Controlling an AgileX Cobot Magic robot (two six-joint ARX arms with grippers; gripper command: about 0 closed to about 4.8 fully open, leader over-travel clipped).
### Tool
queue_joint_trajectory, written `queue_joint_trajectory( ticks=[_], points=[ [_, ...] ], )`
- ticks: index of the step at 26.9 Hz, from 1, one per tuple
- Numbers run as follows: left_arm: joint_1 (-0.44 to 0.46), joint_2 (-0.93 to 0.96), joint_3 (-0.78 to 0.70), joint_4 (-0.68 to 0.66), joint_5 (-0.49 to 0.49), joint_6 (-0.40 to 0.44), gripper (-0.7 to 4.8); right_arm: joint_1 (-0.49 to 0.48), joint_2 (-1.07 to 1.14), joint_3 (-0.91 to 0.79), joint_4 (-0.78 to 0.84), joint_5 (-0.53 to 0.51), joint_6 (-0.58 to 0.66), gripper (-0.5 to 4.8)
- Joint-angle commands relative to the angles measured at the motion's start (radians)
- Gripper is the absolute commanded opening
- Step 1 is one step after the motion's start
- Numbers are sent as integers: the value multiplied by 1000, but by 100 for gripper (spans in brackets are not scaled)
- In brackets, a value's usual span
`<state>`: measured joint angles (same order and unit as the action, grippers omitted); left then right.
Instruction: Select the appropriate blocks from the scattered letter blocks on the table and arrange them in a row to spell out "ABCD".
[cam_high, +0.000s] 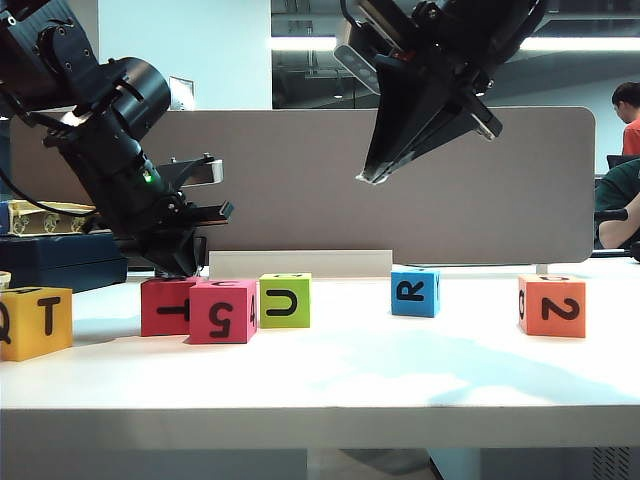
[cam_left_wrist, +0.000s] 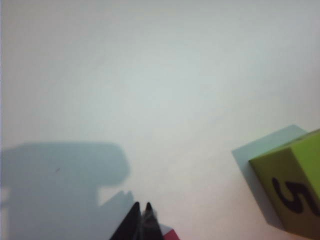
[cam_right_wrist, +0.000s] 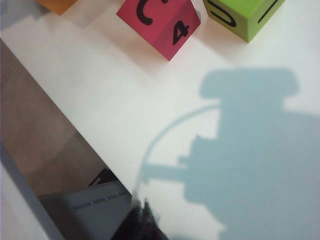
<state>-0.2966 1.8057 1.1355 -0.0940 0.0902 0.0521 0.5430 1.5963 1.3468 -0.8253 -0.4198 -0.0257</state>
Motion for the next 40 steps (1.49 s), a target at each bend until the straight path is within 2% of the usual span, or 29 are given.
queue_joint_trajectory(
  ticks=[1,12,17,23,25,33,40],
  points=[
    [0,-4,5,-37,28,1,-6,2,-6,4,14,-1,-1,-5],
    [-1,-60,11,-109,31,0,-6,2,-6,4,25,0,-1,-5],
    [-1,-73,11,-142,73,0,-6,2,-6,4,41,0,-1,-5],
    [0,-72,11,-110,59,0,-6,2,-6,4,42,-1,-1,-5],
    [0,-70,11,-103,17,1,-6,2,-6,4,39,-1,-1,-5],
    [0,-65,11,-203,-6,2,-6,2,-6,4,13,-1,-1,-5],
    [-1,-66,11,-249,26,4,-6,2,-6,4,14,0,-1,-5]
  ],
)
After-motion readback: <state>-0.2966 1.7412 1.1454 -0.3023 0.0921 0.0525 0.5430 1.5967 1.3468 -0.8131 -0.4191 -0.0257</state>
